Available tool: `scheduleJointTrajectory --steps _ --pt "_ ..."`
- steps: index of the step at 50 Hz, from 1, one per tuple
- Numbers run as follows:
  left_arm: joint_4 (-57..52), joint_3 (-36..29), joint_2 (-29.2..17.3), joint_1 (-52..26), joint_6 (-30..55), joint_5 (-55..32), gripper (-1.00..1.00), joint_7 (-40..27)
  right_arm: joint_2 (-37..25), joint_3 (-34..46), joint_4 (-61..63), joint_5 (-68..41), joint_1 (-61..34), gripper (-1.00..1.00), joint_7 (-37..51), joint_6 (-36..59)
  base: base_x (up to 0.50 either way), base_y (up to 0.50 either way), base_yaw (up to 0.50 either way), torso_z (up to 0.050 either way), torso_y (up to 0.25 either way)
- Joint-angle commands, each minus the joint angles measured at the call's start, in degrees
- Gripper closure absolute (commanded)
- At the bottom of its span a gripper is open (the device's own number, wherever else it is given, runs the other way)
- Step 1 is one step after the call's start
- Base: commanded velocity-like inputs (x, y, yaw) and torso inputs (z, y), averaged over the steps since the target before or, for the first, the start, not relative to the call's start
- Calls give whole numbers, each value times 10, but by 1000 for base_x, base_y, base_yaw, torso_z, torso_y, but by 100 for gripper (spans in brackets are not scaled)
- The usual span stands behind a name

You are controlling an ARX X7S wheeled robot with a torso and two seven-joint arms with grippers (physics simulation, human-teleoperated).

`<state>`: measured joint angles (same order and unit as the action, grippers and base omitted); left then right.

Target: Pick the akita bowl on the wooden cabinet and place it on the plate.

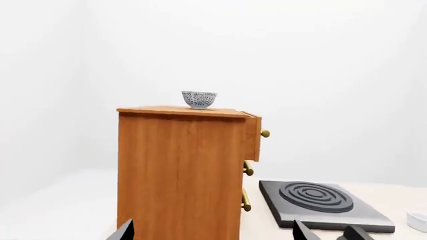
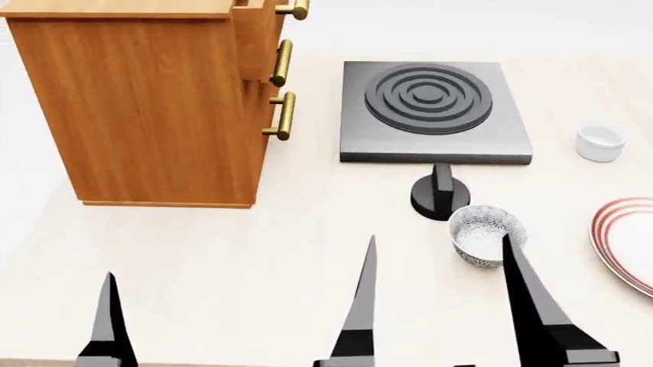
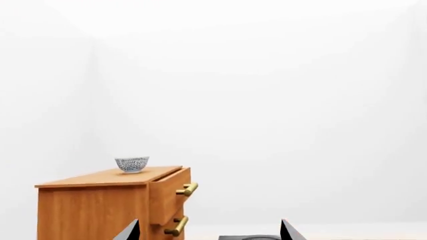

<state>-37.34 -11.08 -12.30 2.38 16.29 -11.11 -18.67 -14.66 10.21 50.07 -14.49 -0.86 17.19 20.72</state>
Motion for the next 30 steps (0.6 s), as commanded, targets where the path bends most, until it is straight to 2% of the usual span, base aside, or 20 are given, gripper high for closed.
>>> scheduleJointTrajectory --steps 1,4,7,9,11,12,13,14,16,20,30 --pt "-23 -24 13 -35 116 66 -100 -37 11 -19 2 -6 3 -100 -9 -10 0 0 0 0 0" --pt "-39 -19 23 -48 155 63 -100 -51 10 -18 2 -7 3 -100 -8 -10 0 0 0 0 0" --pt "-67 10 35 -64 195 9 -100 -36 9 -19 2 -10 2 -100 -6 -10 0 0 0 0 0" --pt "-78 15 30 -65 163 -9 -100 -13 7 -18 3 -10 2 -100 -5 -10 0 0 0 0 0" --pt "-93 1 15 -82 204 6 -100 -20 6 -17 2 -12 2 -100 -4 -11 0 0 0 0 0" --pt "-108 20 20 -90 231 -18 -100 -18 6 -16 2 -11 1 -100 -3 -10 0 0 0 0 0" --pt "-108 21 16 -90 207 -23 -100 -5 5 -15 3 -12 1 -100 -2 -10 0 0 0 0 0" --pt "-117 31 20 -100 239 -18 -100 -25 4 -15 3 -13 0 -100 -1 -10 0 0 0 0 0" --pt "-122 27 9 -114 244 -20 -100 -16 3 -15 3 -14 0 -100 0 -11 0 0 0 0 0" --pt "-128 11 6 -166 287 11 -100 -44 0 -11 4 -14 0 -100 3 -12 0 0 0 0 0" --pt "-126 24 23 -300 428 -33 -100 -39 -7 -10 7 -20 2 -100 9 -17 0 0 0 0 0"
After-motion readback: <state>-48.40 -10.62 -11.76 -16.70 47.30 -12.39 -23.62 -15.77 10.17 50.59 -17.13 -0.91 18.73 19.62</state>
